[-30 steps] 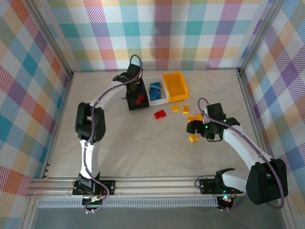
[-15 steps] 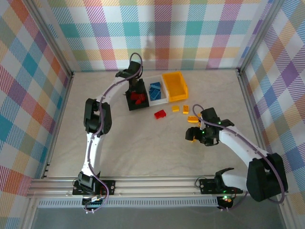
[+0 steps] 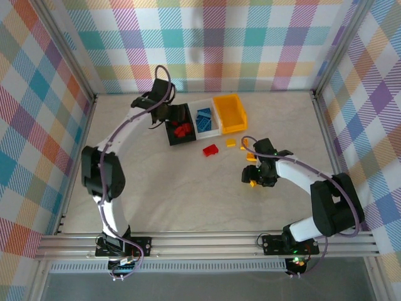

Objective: Sort the legos into containers by color

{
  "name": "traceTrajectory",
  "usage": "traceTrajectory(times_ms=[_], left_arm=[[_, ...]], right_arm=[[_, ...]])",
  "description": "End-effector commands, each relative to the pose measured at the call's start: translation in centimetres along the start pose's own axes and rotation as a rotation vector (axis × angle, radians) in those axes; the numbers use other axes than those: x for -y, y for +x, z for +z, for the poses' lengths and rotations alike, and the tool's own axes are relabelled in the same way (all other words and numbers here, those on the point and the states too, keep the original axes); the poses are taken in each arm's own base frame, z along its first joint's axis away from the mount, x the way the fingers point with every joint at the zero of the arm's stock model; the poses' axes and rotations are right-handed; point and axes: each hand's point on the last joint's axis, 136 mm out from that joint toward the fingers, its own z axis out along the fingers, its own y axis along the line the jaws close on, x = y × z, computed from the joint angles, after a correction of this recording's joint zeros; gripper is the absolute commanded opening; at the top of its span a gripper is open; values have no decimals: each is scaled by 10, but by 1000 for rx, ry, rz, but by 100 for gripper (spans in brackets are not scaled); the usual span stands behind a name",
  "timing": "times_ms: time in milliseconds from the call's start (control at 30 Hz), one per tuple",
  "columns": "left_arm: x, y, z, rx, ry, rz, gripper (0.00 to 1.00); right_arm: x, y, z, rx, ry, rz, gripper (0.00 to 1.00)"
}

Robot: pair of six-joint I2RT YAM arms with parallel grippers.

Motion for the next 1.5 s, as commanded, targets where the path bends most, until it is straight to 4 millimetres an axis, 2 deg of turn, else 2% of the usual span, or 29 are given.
traceTrajectory(times_ms=[0,200,367,500,600,667,833,1000,1133,1233,1333,1467], left_arm=[[16,14,-21,13,58,-25,66],[23,50,-46,0,102,-38,67],[16,73,-64,-6,112,-47,67],[17,88,-71,-23,136,-64,67],[22,97,-77,-28,152,-72,67],[27,104,-79,-32,162,-70,68],[54,138,-69,-82,206,-45,68],[79,175,-58,-123,221,7,68],[93,200,-55,-147,236,40,68],[99,220,-52,-177,235,56,68],[100,234,-49,-204,238,55,68],[97,240,-50,-213,231,56,68]], right_arm=[[-6,-11,-2,28,17,-30,66],[-6,-11,0,23,42,-47,46],[-4,-10,2,19,55,-59,47],[-6,-12,2,20,55,-61,44],[-16,-19,-12,54,16,-55,44],[-24,-31,-27,96,-4,-59,44],[-50,-79,-60,198,-37,-88,45],[-86,-154,-78,296,-65,-131,45],[-110,-214,-63,323,-81,-154,45],[-119,-251,-49,355,-76,-155,45],[-118,-283,-30,376,-57,-142,46],[-122,-308,-15,389,-63,-161,49]])
